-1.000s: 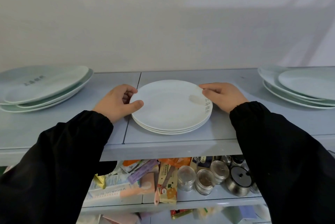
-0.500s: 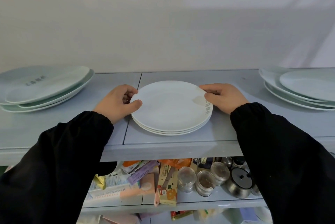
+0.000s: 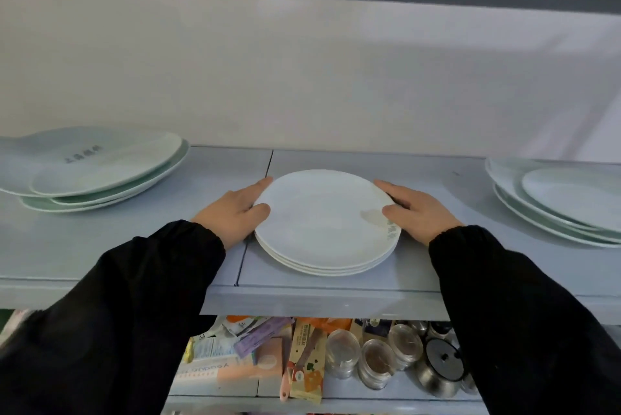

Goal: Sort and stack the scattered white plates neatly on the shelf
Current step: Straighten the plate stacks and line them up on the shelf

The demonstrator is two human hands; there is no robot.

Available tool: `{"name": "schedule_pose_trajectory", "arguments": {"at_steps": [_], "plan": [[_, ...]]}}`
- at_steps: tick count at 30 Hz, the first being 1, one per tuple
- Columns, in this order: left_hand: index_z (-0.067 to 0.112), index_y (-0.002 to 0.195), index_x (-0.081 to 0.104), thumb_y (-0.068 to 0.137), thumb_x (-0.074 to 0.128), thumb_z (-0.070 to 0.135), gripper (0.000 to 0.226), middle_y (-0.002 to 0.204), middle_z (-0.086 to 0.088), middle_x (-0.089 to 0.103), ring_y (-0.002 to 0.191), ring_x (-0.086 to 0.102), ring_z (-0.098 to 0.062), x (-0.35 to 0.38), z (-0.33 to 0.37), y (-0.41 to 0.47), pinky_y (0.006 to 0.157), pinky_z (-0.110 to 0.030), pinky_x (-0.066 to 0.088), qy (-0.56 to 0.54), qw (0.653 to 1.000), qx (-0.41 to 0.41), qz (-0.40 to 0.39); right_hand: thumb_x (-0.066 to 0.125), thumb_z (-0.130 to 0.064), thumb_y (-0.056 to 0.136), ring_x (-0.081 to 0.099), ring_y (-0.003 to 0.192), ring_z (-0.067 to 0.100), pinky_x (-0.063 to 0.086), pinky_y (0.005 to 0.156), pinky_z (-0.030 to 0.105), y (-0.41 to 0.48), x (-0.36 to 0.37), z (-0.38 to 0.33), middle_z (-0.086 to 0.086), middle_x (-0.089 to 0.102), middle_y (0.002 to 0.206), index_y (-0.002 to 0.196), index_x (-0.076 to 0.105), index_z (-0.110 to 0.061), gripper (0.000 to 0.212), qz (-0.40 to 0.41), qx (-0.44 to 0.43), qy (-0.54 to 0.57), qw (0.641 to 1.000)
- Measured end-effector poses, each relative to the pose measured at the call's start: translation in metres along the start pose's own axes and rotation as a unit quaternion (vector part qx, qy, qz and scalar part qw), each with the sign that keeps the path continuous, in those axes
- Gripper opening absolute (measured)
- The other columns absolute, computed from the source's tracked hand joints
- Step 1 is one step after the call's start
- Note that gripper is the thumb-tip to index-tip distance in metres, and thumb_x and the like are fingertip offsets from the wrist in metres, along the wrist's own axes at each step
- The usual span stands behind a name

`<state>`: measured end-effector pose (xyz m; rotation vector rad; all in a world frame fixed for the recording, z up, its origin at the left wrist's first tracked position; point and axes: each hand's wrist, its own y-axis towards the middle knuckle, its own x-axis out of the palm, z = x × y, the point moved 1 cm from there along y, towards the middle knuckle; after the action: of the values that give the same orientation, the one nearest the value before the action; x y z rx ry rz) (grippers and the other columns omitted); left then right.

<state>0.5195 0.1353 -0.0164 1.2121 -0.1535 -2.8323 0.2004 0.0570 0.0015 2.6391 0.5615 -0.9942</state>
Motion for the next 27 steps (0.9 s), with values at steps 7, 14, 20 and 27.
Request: {"name": "schedule_pose_trajectory", "arguments": {"at_steps": [7, 14, 20, 27], "plan": [[0.044, 0.147, 0.027, 0.085, 0.038, 0.073, 0.07, 0.144, 0.033, 0.035, 0.136, 0.03, 0.004, -0.039, -0.009, -0.027, 0.109, -0.022, 0.026, -0.045, 0.995, 0.067, 0.059, 0.061, -0.032, 0.094, 0.039, 0.137, 0.005, 0.027, 0.11, 0.028, -0.016, -0.008, -0.007, -0.024, 0.046, 0.141, 0.124, 0.051, -0.057, 0.04, 0.101, 0.009, 0.038, 0.994], [0.033, 0.138, 0.048, 0.092, 0.042, 0.052, 0.05, 0.124, 0.023, 0.061, 0.122, 0.053, -0.005, -0.154, -0.044, -0.062, 0.107, -0.041, 0.04, -0.165, 0.955, 0.101, 0.226, 0.06, -0.027, 0.093, 0.038, 0.127, -0.006, 0.031, 0.103, 0.019, -0.021, 0.056, -0.137, -0.032, 0.041, 0.14, 0.141, 0.043, -0.047, 0.054, 0.188, -0.097, 0.013, 0.977], [0.038, 0.136, 0.049, 0.096, 0.039, 0.044, 0.042, 0.123, 0.022, 0.062, 0.12, 0.049, 0.007, -0.238, -0.105, -0.093, 0.098, -0.016, 0.036, -0.173, 0.931, 0.063, 0.317, 0.06, -0.028, 0.094, 0.023, 0.138, -0.013, 0.019, 0.114, 0.014, 0.016, 0.168, -0.235, -0.026, 0.029, 0.153, 0.148, 0.034, -0.04, 0.061, 0.115, -0.164, 0.054, 0.978], [0.035, 0.141, 0.044, 0.101, 0.036, 0.042, 0.041, 0.142, 0.018, 0.047, 0.126, 0.041, 0.004, -0.286, -0.183, -0.107, 0.1, -0.017, 0.025, -0.201, 0.912, -0.025, 0.356, 0.055, -0.037, 0.095, 0.019, 0.143, -0.003, 0.017, 0.118, 0.026, 0.073, 0.246, -0.281, -0.019, 0.022, 0.158, 0.152, 0.024, -0.038, 0.065, 0.121, -0.078, 0.156, 0.977]]}}
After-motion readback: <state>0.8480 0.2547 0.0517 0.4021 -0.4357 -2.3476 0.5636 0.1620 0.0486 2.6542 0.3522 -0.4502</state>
